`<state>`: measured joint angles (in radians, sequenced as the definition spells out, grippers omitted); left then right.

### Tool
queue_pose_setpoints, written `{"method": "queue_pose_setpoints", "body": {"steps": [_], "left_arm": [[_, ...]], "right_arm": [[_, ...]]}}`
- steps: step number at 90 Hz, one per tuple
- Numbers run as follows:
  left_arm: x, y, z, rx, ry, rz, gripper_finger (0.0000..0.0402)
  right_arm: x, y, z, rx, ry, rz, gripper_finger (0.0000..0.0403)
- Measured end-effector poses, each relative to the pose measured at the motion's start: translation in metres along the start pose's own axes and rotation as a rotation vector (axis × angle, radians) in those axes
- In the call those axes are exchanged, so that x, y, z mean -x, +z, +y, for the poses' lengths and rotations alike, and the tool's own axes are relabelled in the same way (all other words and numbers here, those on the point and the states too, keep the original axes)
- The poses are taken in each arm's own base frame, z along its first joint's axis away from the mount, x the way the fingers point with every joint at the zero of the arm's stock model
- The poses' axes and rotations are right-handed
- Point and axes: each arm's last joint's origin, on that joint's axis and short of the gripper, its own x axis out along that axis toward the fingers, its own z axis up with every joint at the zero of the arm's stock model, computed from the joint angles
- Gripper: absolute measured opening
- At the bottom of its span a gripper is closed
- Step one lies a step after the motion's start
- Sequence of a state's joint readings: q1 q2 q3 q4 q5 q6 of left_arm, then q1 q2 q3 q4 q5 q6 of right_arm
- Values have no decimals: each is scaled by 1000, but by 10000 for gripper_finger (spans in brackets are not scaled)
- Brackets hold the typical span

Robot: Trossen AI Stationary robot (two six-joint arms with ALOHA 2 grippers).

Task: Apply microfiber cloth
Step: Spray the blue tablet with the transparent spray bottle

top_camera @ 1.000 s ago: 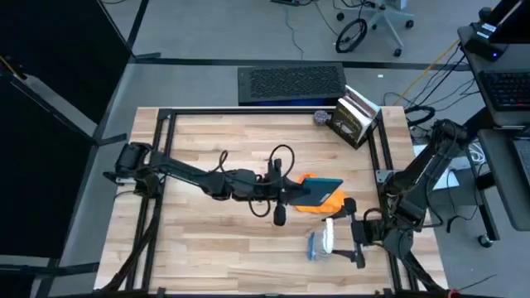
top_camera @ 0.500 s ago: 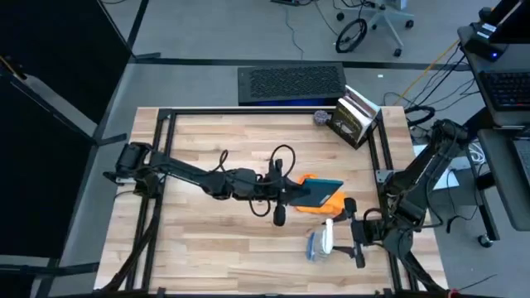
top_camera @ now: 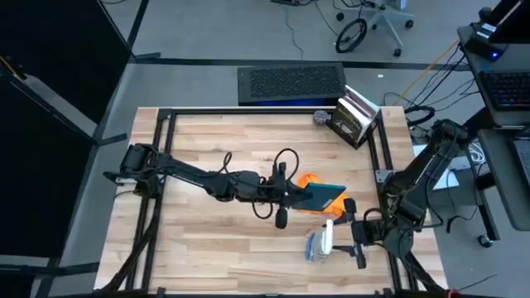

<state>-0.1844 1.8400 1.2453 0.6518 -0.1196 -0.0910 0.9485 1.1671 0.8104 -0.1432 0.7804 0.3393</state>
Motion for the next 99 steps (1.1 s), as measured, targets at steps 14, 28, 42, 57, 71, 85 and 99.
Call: {"method": "queue_pose_setpoints", "body": {"steps": [14,28,42,57,71,85,99], "left_arm": [[0,-1,0,-1,1,6,8],[0,0,0,0,-2,5,8],[0,0,0,3,-4,4,8],[0,-1,0,3,-4,7,8],[0,-1,0,-2,-3,15,8],[0,-3,1,-5,1,36,8],[0,-3,1,-7,1,36,8]], "right_arm": [[0,-1,0,3,24,13,210],[0,-2,1,14,26,23,158],[0,-2,0,18,21,22,102],[0,-5,-1,-8,12,45,91],[0,-9,-3,-45,-7,78,125],[1,-14,-5,-91,-27,116,186],[1,-15,-4,-104,-23,126,241]]}}
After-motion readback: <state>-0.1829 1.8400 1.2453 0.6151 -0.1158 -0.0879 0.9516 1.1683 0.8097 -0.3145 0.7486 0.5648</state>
